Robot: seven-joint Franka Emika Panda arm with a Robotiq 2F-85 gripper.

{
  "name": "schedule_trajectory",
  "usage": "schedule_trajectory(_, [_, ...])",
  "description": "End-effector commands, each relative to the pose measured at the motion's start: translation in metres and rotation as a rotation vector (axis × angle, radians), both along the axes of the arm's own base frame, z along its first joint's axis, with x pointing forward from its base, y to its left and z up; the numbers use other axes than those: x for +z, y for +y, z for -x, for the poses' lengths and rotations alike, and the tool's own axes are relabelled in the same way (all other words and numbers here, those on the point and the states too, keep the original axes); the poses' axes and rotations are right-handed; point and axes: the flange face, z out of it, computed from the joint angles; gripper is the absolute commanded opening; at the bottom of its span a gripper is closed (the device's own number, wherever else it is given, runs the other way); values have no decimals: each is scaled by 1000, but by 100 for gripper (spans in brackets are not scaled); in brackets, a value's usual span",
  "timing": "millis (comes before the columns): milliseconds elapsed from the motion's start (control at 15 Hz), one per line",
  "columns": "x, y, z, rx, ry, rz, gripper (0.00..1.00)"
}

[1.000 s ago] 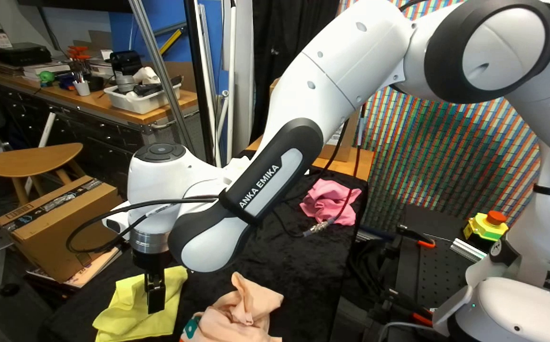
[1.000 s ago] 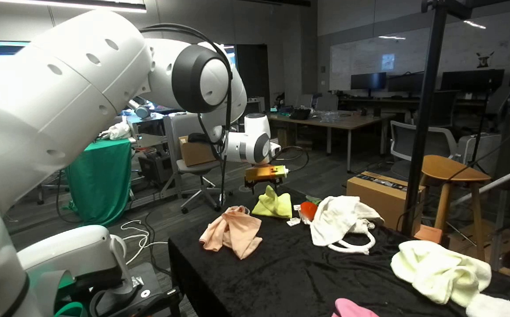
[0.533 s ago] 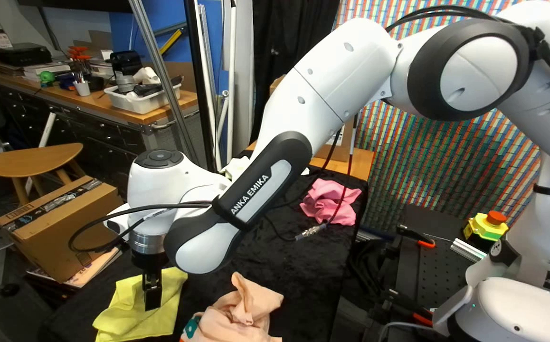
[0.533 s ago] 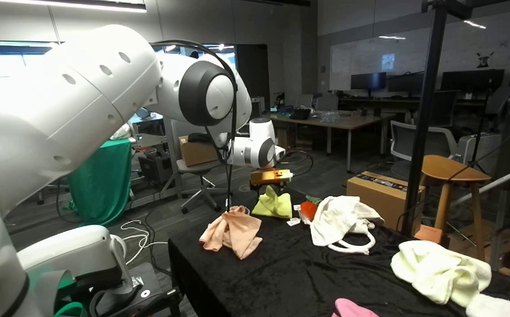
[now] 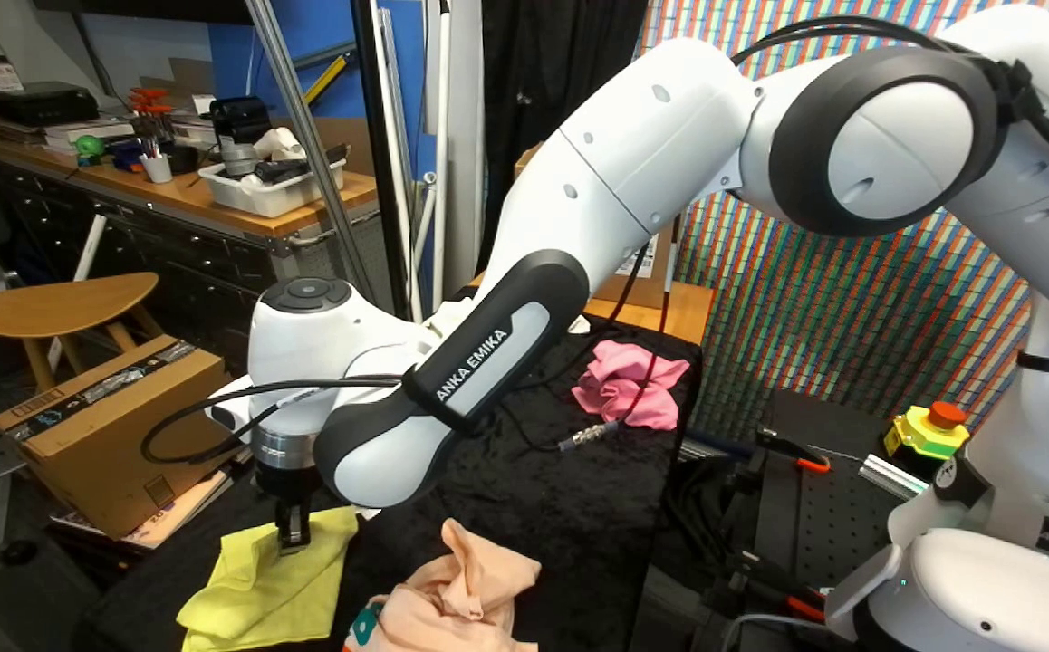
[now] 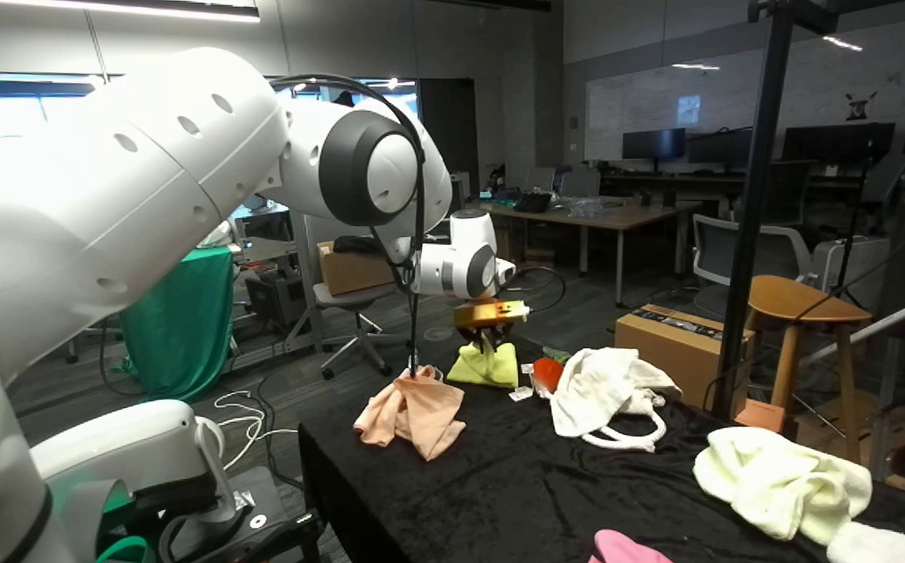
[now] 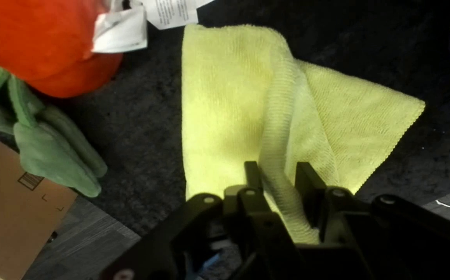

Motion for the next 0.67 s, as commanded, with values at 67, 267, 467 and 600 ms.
schedule_trajectory(67, [7, -3, -7, -21, 3, 7, 2])
schedule_trajectory(267, [7, -6, -7, -32, 4, 7, 3])
schedule_trajectory(467, [21, -11, -6, -93, -37, -24, 4])
schedule_trajectory(600, [43, -20, -8, -176, -100, -88, 4])
